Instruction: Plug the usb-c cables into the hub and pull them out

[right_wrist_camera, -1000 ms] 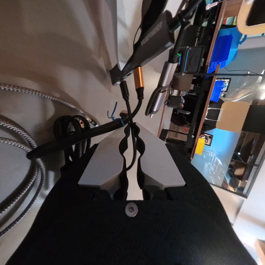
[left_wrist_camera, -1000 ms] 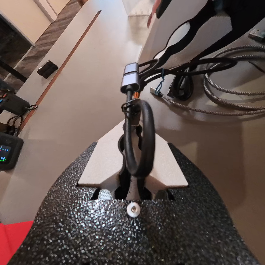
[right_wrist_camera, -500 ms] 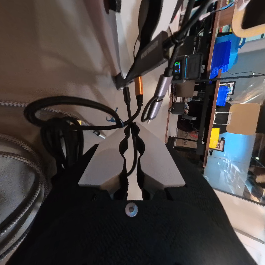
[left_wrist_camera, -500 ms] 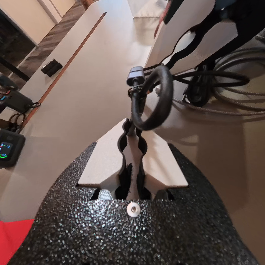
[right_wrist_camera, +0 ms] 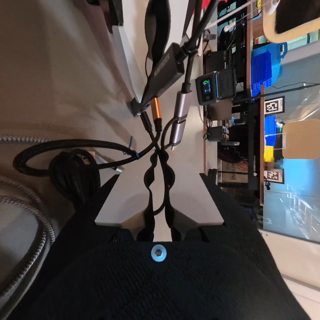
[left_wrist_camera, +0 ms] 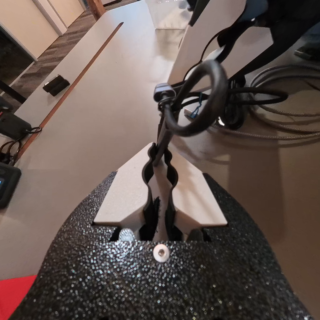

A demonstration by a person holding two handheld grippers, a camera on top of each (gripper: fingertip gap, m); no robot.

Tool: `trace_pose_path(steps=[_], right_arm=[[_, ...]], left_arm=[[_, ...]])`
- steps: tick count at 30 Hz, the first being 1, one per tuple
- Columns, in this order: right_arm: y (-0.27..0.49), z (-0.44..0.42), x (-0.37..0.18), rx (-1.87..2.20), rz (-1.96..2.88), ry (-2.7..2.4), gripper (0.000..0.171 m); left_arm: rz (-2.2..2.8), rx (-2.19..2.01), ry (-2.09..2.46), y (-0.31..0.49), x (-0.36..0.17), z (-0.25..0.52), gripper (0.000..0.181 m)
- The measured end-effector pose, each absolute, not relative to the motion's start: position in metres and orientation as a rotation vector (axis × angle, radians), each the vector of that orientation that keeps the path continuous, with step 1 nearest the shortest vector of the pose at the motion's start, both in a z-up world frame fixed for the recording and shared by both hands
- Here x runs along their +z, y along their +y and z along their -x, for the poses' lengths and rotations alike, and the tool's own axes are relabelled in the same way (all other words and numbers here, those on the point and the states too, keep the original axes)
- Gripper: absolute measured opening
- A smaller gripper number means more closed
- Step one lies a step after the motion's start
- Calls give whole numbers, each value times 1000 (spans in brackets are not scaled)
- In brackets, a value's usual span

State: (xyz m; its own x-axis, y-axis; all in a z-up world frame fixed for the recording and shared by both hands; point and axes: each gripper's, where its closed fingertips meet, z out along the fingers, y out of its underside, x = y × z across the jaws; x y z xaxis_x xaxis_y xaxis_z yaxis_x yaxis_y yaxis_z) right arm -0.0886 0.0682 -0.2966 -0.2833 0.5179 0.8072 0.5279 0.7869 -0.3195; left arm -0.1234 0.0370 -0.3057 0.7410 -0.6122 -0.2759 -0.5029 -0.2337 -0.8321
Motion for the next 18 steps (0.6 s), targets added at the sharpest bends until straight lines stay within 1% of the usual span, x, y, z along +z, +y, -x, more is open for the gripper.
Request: trace_pose_path(steps=[9, 14, 16, 18], right_arm=[[64, 90, -293, 185, 860, -1913, 1], [63, 87, -294, 564, 1062, -1891, 2], [61, 86, -293, 678, 1100, -1874, 6], [60, 88, -288, 738, 1088, -1841, 13]], left_arm=[[1881, -157, 842, 37, -306, 124, 8], [1879, -222, 828, 35, -305, 127, 8], [1874, -237, 845, 33, -304, 125, 8], [1866, -242, 868, 30, -304, 124, 8]])
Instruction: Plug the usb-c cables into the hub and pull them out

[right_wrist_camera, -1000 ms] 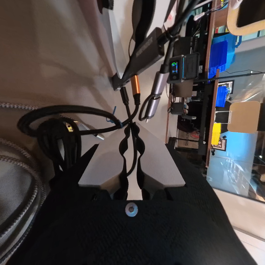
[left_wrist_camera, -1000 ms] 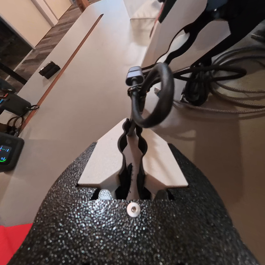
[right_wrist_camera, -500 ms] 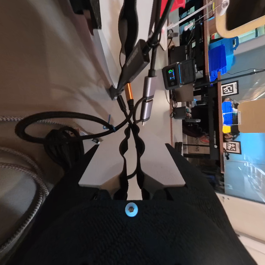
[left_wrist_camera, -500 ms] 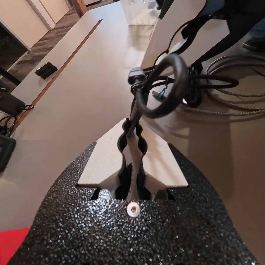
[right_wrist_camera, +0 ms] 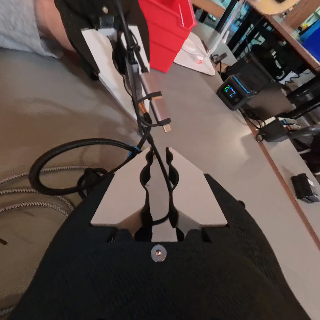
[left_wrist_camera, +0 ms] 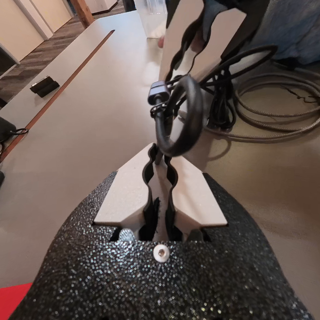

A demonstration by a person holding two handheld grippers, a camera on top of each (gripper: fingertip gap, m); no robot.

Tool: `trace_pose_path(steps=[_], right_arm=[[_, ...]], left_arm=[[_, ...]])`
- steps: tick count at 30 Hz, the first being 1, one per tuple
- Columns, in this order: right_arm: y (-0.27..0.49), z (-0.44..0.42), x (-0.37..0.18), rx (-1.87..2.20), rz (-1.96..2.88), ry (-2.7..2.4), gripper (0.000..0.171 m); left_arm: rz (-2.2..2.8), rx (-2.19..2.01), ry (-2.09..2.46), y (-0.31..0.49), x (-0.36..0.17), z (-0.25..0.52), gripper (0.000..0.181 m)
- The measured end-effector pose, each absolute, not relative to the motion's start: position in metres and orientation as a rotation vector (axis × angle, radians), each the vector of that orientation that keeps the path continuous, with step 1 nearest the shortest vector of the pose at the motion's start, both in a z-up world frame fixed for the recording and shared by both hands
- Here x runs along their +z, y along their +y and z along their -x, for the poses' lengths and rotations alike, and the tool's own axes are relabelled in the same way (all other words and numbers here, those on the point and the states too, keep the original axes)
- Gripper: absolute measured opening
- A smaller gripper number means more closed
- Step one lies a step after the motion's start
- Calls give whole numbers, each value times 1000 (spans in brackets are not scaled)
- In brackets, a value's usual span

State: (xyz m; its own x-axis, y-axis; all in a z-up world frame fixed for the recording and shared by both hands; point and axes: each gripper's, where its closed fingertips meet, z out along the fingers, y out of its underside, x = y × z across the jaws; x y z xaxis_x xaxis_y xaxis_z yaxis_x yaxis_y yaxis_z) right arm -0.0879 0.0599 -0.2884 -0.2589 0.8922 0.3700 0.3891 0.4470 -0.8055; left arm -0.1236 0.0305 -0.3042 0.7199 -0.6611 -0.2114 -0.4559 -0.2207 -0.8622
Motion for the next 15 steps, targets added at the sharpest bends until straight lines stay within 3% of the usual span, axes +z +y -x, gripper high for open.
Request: trace_pose_path(steps=[8, 10, 15], right_arm=[[50, 94, -308, 738, 1098, -1965, 22], [47, 97, -312, 736, 1097, -1998, 6], [40, 100, -308, 762, 1057, -2013, 2]], left_arm=[[1808, -232, 996, 22, -305, 115, 8], [1808, -227, 998, 22, -305, 115, 7], [1820, -255, 962, 23, -304, 118, 8]])
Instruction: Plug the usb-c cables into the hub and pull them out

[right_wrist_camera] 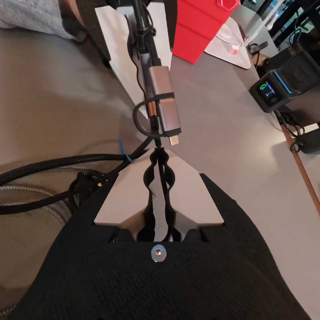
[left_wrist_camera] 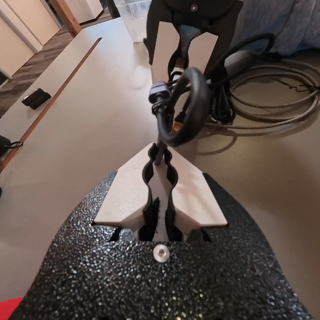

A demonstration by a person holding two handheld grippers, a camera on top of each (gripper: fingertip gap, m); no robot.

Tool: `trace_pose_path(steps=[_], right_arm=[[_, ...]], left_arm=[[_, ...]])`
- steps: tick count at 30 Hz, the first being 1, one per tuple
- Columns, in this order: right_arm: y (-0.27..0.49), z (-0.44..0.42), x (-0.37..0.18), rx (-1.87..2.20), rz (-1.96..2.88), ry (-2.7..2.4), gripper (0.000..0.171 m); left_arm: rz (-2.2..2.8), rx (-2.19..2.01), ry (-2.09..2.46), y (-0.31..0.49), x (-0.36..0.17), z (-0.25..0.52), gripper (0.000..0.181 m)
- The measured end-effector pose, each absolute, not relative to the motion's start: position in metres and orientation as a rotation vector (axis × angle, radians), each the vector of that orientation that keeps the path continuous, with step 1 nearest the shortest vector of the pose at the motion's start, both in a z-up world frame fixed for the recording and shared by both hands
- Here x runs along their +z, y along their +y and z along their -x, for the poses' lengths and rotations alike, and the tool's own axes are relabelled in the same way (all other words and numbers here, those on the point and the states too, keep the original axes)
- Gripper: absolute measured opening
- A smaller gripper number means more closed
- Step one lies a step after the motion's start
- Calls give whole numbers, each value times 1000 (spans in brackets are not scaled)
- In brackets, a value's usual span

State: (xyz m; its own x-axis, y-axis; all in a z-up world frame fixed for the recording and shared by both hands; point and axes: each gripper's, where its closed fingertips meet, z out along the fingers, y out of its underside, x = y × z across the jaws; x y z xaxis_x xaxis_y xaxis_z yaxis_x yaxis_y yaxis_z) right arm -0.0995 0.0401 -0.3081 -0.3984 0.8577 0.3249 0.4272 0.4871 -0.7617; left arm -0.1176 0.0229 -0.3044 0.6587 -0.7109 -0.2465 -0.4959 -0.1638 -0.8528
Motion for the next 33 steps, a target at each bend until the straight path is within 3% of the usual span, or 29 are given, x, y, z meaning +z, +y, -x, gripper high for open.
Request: trace_pose_path(steps=[22, 33], right_arm=[[38, 103, -316, 802, 1071, -1997, 2], [34, 105, -287, 697, 977, -1934, 2]], left_arm=[[1928, -231, 926, 27, -323, 127, 9], [1950, -286, 935, 27, -323, 114, 8]])
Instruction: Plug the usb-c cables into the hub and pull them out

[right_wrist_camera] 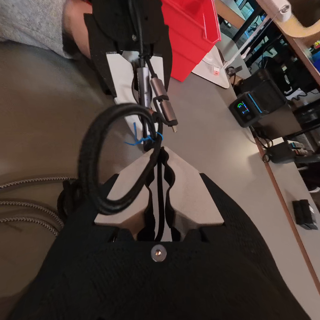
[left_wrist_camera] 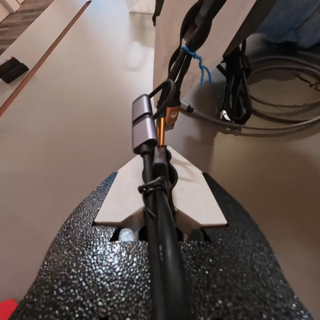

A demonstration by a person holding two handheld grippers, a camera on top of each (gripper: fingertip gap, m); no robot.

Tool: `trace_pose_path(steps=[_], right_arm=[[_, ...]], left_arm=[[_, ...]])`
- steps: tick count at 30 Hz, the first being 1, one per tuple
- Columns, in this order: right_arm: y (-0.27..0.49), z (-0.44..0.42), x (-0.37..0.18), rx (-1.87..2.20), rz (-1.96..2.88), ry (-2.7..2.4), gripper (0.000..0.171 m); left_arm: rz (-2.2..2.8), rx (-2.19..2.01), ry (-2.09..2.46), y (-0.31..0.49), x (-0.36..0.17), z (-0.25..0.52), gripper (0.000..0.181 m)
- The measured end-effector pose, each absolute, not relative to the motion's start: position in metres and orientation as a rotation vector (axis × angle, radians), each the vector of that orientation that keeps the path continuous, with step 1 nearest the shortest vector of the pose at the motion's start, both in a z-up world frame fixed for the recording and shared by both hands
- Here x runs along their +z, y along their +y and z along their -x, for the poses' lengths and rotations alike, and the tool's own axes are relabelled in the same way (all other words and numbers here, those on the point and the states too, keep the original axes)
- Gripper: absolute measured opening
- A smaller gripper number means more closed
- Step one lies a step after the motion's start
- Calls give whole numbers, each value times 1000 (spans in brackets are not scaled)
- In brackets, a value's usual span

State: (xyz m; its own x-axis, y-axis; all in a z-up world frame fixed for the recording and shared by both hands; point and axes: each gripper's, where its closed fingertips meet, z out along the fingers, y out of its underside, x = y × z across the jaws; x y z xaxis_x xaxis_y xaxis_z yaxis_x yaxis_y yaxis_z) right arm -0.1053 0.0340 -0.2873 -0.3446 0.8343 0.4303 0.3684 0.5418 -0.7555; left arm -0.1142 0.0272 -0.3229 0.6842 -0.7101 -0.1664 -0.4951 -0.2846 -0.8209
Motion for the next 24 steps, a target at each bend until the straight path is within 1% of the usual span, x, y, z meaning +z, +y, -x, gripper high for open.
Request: trace_pose_path(steps=[3, 9, 10, 12, 14, 19, 22, 23, 24], right_arm=[[34, 101, -293, 644, 964, -1977, 2], [37, 94, -294, 798, 1111, -1964, 3], [43, 91, -291, 783, 1127, -1936, 6], [60, 84, -280, 728, 1152, -1854, 21], [80, 76, -267, 668, 1187, -1755, 27], [128, 55, -251, 555, 1410, -1530, 25], [123, 51, -242, 557, 1442, -1512, 23], [113, 53, -239, 590, 1438, -1527, 18], [97, 58, -239, 654, 1446, -1559, 20]], left_arm=[[1944, -272, 944, 27, -323, 114, 9], [1938, -271, 930, 28, -322, 110, 8], [1931, -221, 922, 31, -322, 113, 8], [1913, -124, 900, 36, -321, 122, 8], [1893, -43, 838, 42, -315, 133, 8], [1899, 185, 589, 56, -303, 179, 9], [1904, 229, 517, 60, -302, 193, 9], [1883, 221, 518, 61, -299, 192, 8], [1844, 204, 522, 61, -294, 189, 8]])
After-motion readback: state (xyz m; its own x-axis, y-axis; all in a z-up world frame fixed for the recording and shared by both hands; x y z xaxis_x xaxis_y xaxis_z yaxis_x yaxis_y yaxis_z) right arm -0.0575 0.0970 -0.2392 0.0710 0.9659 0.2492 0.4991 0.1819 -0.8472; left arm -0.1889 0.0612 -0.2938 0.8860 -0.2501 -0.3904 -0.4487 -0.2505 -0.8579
